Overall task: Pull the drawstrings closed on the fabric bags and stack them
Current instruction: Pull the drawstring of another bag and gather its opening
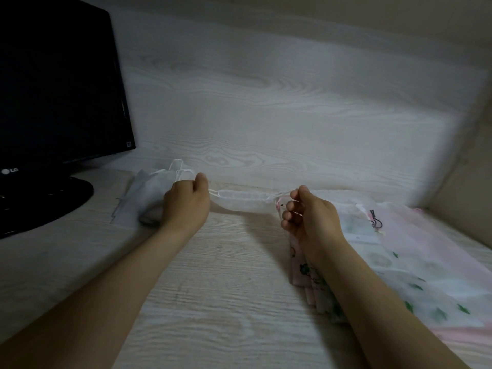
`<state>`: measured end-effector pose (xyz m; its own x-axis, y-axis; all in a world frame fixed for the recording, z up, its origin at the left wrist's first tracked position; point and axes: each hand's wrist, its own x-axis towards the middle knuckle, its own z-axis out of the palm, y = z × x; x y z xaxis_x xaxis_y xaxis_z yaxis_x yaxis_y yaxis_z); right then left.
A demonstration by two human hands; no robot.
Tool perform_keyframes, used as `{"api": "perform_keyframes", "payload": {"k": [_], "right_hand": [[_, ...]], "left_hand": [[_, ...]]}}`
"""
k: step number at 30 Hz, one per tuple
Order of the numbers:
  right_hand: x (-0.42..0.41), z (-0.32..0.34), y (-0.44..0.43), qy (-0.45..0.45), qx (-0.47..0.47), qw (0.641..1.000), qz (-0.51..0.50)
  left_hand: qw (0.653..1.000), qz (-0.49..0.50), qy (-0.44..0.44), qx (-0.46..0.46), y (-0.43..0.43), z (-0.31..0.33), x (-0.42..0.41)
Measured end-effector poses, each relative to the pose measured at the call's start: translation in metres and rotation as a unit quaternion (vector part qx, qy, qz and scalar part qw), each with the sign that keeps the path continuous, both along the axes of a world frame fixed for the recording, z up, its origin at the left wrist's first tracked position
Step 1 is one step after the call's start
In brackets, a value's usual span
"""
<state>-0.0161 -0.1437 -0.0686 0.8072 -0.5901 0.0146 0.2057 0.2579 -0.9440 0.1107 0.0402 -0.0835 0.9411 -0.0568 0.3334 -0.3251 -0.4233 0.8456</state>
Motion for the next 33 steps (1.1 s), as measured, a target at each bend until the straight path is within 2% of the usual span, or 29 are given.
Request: {"api": "perform_keyframes", "payload": {"k": [3,5,9,11,16,18,21,23,28,33], "right_hand": [[-0.002,0.001,0.002,-0.015,0.013,0.999,-0.04],[-0.003,0.004,0.003,-0.027,0.042,0.997,-0.058],[-0.004,0.007,0.004,-0.033,0.042,0.992,-0.112],[-0.005,0.007,0.003,-0.036,0.057,0.989,-0.13],[-0.006,0.008,0.002,-0.063,0.081,0.988,-0.118],[-0.006,0.007,0.001,-0.069,0.079,0.988,-0.112],[-0.003,0.004,-0.001,-0.068,0.075,0.99,-0.101],[-0.002,0.003,-0.002,-0.072,0.075,0.99,-0.094],[-0.001,0.001,-0.005,-0.101,0.098,0.986,-0.093],[0.001,0.004,-0.005,-0.139,0.186,0.968,-0.09]], "left_hand": [[0.984,-0.037,0.114,-0.128,-0.002,0.003,0.003],[0.967,-0.067,0.147,-0.198,-0.001,0.003,0.002],[0.965,-0.077,0.135,-0.211,0.002,0.002,-0.001],[0.959,-0.066,0.158,-0.227,0.001,0.002,0.002],[0.917,-0.081,0.241,-0.306,0.0,0.007,0.006],[0.927,-0.068,0.224,-0.294,0.0,0.007,0.006],[0.975,-0.017,0.136,-0.176,0.002,0.001,0.007],[0.987,-0.004,0.076,-0.142,0.002,-0.003,0.008],[0.966,-0.02,0.064,-0.249,0.006,-0.007,0.012],[0.945,-0.044,0.071,-0.316,0.005,-0.01,0.013]]}}
